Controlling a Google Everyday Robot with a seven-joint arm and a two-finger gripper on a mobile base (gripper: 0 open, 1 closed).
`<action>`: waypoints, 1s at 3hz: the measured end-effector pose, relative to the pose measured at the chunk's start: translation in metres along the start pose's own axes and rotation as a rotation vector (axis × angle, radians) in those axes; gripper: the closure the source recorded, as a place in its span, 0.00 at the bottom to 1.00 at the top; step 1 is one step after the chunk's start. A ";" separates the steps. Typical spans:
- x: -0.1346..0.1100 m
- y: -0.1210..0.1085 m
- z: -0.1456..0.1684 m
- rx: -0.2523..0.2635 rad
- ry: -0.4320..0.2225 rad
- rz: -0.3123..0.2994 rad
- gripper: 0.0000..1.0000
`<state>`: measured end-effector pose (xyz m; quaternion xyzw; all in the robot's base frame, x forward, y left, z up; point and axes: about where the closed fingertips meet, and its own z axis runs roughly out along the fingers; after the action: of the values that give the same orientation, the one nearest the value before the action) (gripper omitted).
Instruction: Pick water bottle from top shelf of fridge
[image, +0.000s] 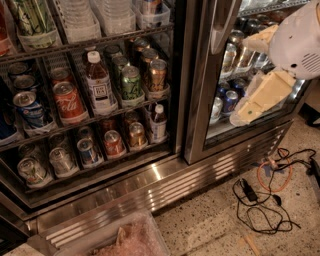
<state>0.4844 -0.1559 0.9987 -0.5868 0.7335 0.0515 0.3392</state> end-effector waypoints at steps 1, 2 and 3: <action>-0.018 -0.002 0.002 -0.014 -0.093 -0.037 0.00; -0.037 0.000 0.005 -0.037 -0.169 -0.100 0.00; -0.037 0.000 0.005 -0.037 -0.170 -0.100 0.00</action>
Offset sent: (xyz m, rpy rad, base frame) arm 0.0074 0.0477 0.0248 0.1629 -0.1043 0.2396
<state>0.4898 -0.1229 1.0160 -0.6223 0.6708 0.0974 0.3914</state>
